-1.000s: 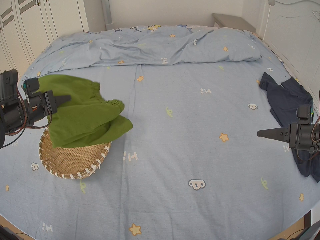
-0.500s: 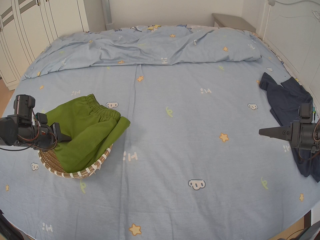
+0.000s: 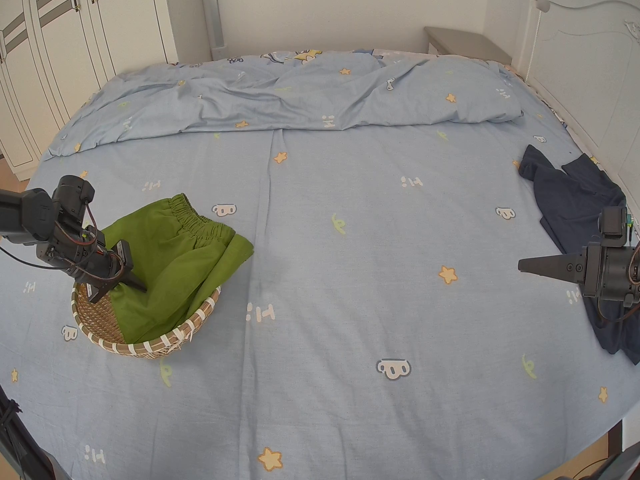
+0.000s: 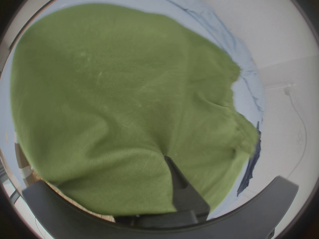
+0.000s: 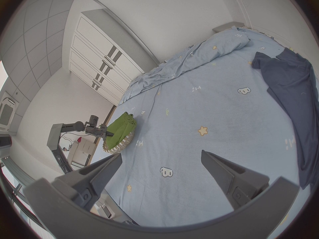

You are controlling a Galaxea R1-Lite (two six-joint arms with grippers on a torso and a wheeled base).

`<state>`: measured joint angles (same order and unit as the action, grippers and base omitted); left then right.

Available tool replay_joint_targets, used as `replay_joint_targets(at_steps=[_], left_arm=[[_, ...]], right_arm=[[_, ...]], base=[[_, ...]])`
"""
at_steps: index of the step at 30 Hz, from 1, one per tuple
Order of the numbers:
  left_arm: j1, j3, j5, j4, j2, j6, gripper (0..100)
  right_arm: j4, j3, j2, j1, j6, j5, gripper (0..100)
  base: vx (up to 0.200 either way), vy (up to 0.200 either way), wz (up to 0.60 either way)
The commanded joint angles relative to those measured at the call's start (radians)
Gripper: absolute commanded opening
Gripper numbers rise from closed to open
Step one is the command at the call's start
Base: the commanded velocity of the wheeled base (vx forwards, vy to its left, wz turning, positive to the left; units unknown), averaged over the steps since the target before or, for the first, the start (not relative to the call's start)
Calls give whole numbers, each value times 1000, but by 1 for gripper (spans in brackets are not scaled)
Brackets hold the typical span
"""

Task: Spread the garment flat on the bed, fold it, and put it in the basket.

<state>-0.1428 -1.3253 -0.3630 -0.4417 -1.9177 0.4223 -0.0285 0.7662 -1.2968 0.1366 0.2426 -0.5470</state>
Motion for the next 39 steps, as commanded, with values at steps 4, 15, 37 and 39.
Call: replay_joint_targets(at_steps=[4,15,37,39], left_arm=[[22,-100,72,-107,-175,18,0],[37,-141,75,-206,-161,19,100],[120,-203,242,-565,315,-43,100],[172,-164,242,-560,422,-30,100]], right_arm=[[-2,-5,-1,5,0,-1,100],[-2,-5,-2,5,0,1,100],[-2,-33,56,5,-14,7,100],[-2,-85,174,21,-23,10,100]], base=[[0,0,0],[0,0,0],[0,0,0],[0,0,0]])
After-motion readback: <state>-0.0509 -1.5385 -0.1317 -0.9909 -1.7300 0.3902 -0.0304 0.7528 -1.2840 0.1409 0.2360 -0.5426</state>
